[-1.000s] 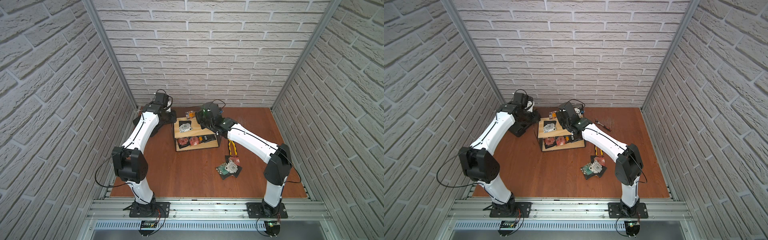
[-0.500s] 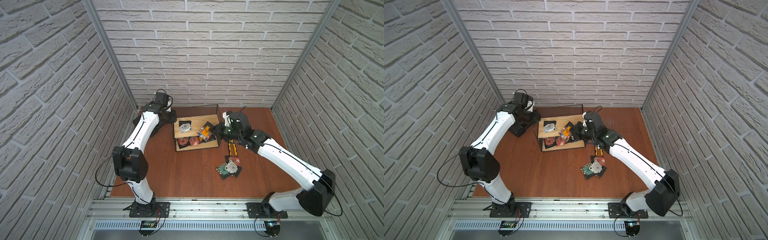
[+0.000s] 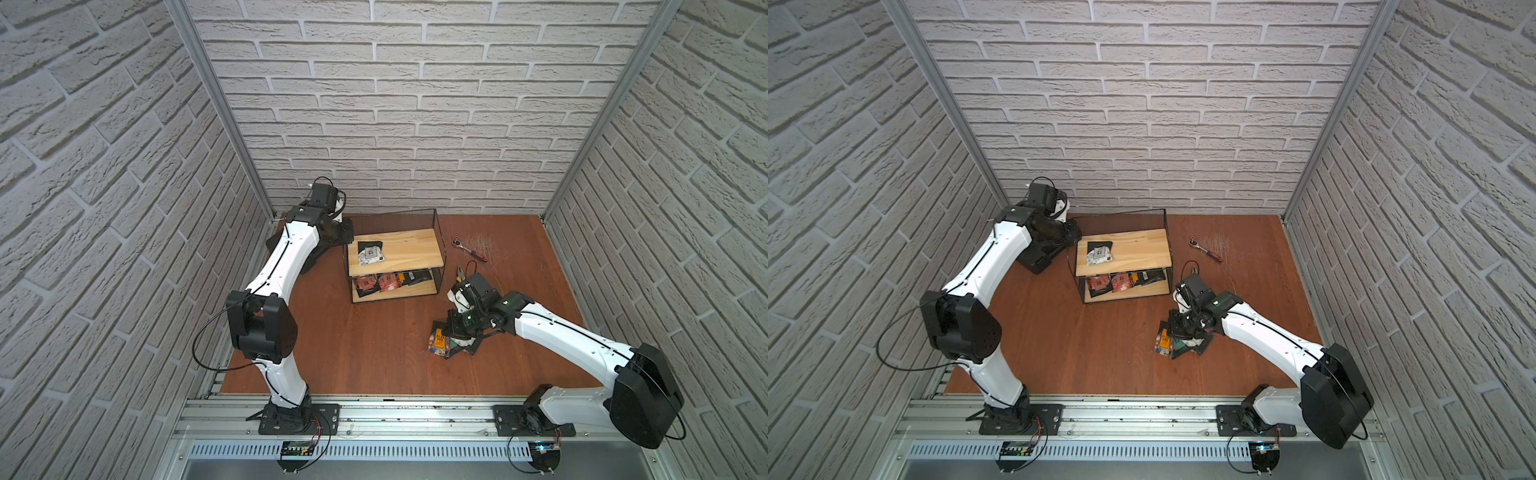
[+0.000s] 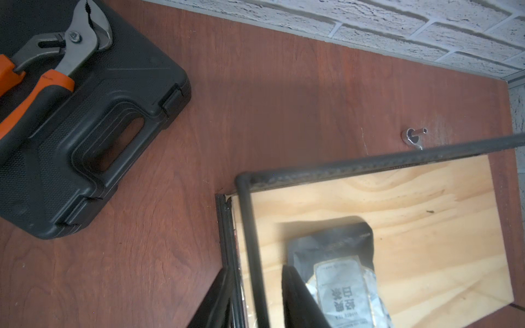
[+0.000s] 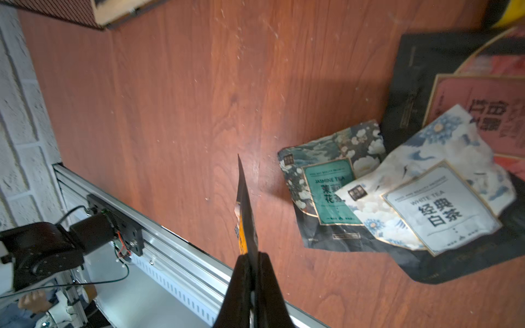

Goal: Remove the tea bags from the shelf
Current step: Place the tea bag at the center of the board.

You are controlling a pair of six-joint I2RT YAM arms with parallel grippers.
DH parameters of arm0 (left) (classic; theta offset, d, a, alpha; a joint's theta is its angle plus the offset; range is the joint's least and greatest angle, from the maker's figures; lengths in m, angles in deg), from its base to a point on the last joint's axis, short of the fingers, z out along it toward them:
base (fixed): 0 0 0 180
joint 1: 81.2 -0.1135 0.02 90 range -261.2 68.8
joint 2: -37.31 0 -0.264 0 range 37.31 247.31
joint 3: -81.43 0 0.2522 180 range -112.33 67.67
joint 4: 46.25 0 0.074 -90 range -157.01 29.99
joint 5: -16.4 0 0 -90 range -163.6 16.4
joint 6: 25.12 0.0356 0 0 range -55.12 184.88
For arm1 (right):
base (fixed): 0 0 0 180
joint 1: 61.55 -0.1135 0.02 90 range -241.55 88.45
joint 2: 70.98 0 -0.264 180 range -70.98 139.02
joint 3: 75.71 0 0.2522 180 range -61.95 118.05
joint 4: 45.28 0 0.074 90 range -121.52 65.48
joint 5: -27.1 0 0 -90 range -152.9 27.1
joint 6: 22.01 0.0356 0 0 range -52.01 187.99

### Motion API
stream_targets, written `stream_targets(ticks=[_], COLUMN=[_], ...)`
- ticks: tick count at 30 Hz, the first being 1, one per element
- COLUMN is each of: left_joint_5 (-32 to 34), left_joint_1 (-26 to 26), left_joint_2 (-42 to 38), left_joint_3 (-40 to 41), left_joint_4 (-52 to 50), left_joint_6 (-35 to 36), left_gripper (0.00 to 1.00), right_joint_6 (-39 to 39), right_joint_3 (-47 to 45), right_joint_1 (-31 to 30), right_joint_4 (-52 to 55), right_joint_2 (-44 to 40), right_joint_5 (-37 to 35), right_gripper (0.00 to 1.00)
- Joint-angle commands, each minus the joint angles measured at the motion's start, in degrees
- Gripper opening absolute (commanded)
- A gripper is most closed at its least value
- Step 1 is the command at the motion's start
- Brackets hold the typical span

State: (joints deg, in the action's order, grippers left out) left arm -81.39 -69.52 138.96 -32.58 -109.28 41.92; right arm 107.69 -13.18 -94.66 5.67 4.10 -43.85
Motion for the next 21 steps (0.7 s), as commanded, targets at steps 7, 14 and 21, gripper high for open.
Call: stream_targets(ticks=[7,14,21], left_joint_5=[0.4,0.2,0.2], left_joint_1=[0.3,0.3,0.4], left_joint_2=[1.5,1.5,1.3], left_joint_3=[-0.8,-0.8,-0.7], left_joint_4=[0.1,0.0,-0.1], left_joint_6=[0.7,0.7,0.7], left_gripper=[0.34,0.34,0.34], right_joint_6=[-6.6,-6.5,-5.4], right_joint_3=[-2.3,-4.0,-3.6], right_joint_1=[-0.1,-0.3,-0.5], right_joint_4=[1.1,-1.1,-0.9], right_joint_2=[4.3,6.8,8.2], right_joint_5=[-1.3,-2.1,-5.9], right_gripper=[0.03,0.05,0.18])
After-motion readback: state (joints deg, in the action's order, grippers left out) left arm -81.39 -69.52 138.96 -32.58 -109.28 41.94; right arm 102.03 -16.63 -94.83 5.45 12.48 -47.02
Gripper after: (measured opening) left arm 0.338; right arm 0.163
